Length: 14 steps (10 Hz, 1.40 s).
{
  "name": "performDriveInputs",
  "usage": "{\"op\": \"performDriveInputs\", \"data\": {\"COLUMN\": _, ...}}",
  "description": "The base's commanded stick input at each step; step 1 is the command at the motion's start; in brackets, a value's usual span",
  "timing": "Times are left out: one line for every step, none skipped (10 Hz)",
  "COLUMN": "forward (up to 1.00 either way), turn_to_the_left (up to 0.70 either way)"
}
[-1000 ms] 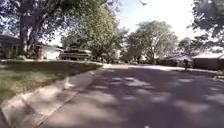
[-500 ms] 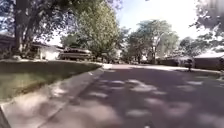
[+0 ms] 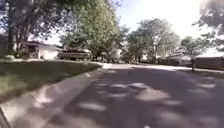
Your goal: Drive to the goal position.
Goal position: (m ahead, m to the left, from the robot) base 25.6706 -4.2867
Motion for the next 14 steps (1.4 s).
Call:
{"op": "performDriveInputs", "data": {"forward": 1.00, "turn_to_the_left": 0.00}}
{"op": "performDriveInputs", "data": {"forward": 1.00, "turn_to_the_left": 0.00}}
{"op": "performDriveInputs", "data": {"forward": 1.00, "turn_to_the_left": 0.00}}
{"op": "performDriveInputs", "data": {"forward": 1.00, "turn_to_the_left": 0.00}}
{"op": "performDriveInputs", "data": {"forward": 1.00, "turn_to_the_left": 0.00}}
{"op": "performDriveInputs", "data": {"forward": 1.00, "turn_to_the_left": 0.00}}
{"op": "performDriveInputs", "data": {"forward": 1.00, "turn_to_the_left": 0.00}}
{"op": "performDriveInputs", "data": {"forward": 1.00, "turn_to_the_left": 0.00}}
{"op": "performDriveInputs", "data": {"forward": 1.00, "turn_to_the_left": -0.01}}
{"op": "performDriveInputs", "data": {"forward": 1.00, "turn_to_the_left": -0.07}}
{"op": "performDriveInputs", "data": {"forward": 1.00, "turn_to_the_left": -0.11}}
{"op": "performDriveInputs", "data": {"forward": 1.00, "turn_to_the_left": 0.00}}
{"op": "performDriveInputs", "data": {"forward": 1.00, "turn_to_the_left": 0.00}}
{"op": "performDriveInputs", "data": {"forward": 1.00, "turn_to_the_left": 0.00}}
